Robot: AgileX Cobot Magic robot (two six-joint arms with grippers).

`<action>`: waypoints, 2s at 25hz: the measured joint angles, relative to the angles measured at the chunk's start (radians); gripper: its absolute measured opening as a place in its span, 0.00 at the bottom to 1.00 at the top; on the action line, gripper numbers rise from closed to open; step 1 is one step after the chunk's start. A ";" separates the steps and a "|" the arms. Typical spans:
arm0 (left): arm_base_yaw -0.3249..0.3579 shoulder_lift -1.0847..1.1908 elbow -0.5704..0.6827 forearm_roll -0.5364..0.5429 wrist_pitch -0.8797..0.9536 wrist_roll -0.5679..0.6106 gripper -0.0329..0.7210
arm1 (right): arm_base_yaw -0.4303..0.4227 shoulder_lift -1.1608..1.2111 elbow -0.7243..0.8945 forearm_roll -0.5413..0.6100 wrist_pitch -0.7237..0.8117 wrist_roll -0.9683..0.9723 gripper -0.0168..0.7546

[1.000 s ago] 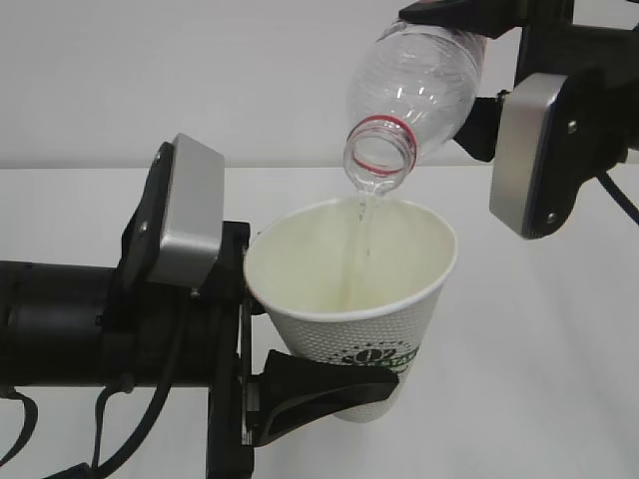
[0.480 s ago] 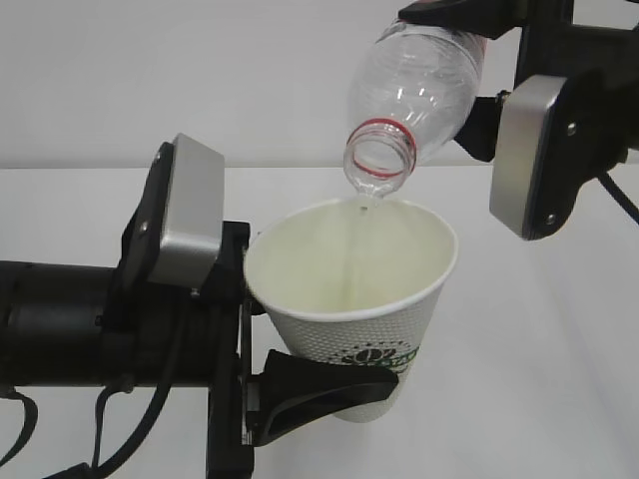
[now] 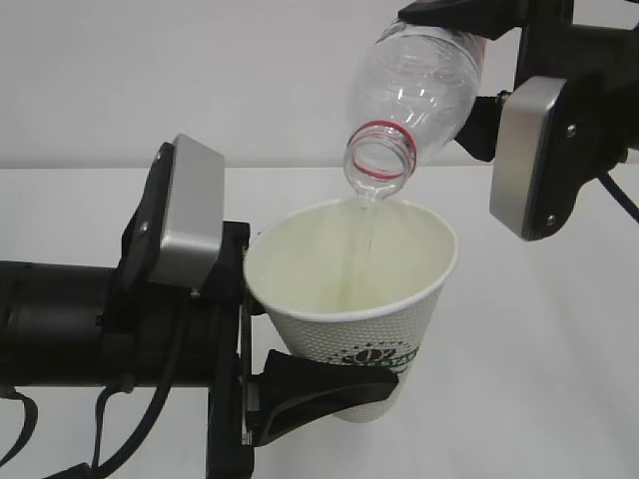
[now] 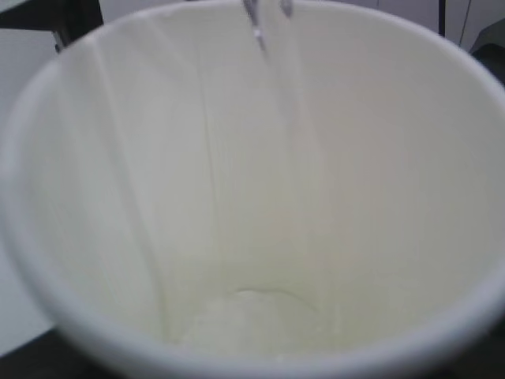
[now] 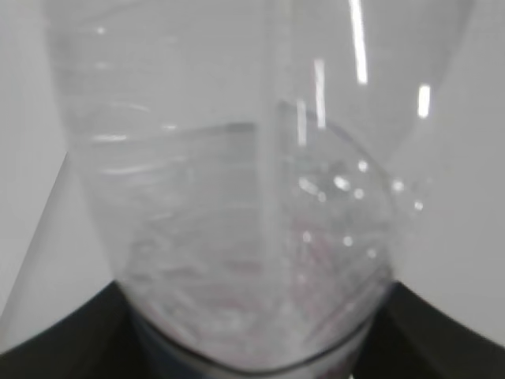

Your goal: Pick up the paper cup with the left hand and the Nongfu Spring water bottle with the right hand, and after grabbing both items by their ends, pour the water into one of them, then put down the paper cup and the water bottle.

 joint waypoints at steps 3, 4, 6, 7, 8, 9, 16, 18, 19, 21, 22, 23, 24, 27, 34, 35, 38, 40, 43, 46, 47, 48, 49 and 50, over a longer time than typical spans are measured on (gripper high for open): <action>0.000 0.000 0.000 0.000 0.002 0.000 0.70 | 0.000 0.000 0.000 0.000 0.000 -0.010 0.63; 0.000 0.000 0.000 0.000 0.002 0.000 0.70 | 0.000 0.000 0.000 0.000 0.000 -0.010 0.63; 0.000 0.000 0.000 0.000 0.002 0.000 0.70 | 0.000 0.000 0.000 0.000 0.000 -0.010 0.63; 0.000 0.000 0.000 0.000 0.002 0.000 0.70 | 0.000 0.000 0.000 0.000 0.000 -0.010 0.63; 0.000 0.000 0.000 0.000 0.002 0.000 0.70 | 0.000 0.000 0.000 0.000 0.000 -0.011 0.63; 0.000 0.000 0.000 0.000 0.002 0.000 0.70 | 0.000 0.000 0.000 0.000 0.000 -0.011 0.63; 0.000 0.000 0.000 0.000 0.002 0.000 0.70 | 0.000 0.000 0.000 0.000 0.000 -0.011 0.63; 0.000 0.000 0.000 0.000 0.002 0.000 0.70 | 0.000 0.000 0.000 0.000 0.000 -0.011 0.63; 0.000 0.000 0.000 0.000 0.002 0.000 0.70 | 0.000 0.000 0.000 0.000 0.000 -0.011 0.63; 0.000 0.000 0.000 0.000 0.002 0.000 0.70 | 0.000 0.000 0.000 0.000 0.000 -0.011 0.63; 0.000 0.000 0.000 0.000 0.002 0.000 0.70 | 0.000 0.000 0.000 0.000 0.000 -0.011 0.63; 0.000 0.000 0.000 0.000 0.002 0.000 0.70 | 0.000 0.000 0.000 0.000 0.000 -0.011 0.63; 0.000 0.000 0.000 0.000 0.004 0.000 0.70 | 0.000 0.000 0.000 0.000 0.000 -0.011 0.63; 0.000 0.000 0.000 0.000 0.004 0.000 0.70 | 0.000 0.000 0.000 0.000 0.000 -0.011 0.63; 0.000 0.000 0.000 0.000 0.005 0.000 0.70 | 0.000 0.000 0.000 0.000 0.000 -0.011 0.63; 0.000 0.000 0.000 0.000 0.005 0.000 0.70 | 0.000 0.000 0.000 0.000 0.000 -0.011 0.63; 0.000 0.000 0.000 0.000 0.005 0.000 0.70 | 0.000 0.000 0.000 0.000 -0.001 -0.011 0.63; 0.000 0.000 0.000 0.000 0.005 0.000 0.70 | 0.000 0.000 0.000 0.000 -0.001 -0.011 0.63; 0.000 0.000 0.000 0.000 0.005 0.000 0.70 | 0.000 0.000 0.000 0.000 -0.001 -0.011 0.63; 0.000 0.000 0.000 0.000 0.005 0.000 0.70 | 0.000 0.000 0.000 0.000 -0.001 -0.011 0.63; 0.000 0.000 0.000 0.000 0.005 0.000 0.70 | 0.000 0.000 0.000 0.000 -0.001 -0.011 0.63; 0.000 0.000 0.000 0.000 0.005 0.000 0.70 | 0.000 0.000 0.000 0.000 -0.001 -0.011 0.63; 0.000 0.000 0.000 0.000 0.005 0.000 0.70 | 0.000 0.000 0.000 0.000 -0.001 -0.011 0.63; 0.000 0.000 0.000 0.000 0.005 0.000 0.70 | 0.000 0.000 0.000 0.000 -0.001 -0.011 0.63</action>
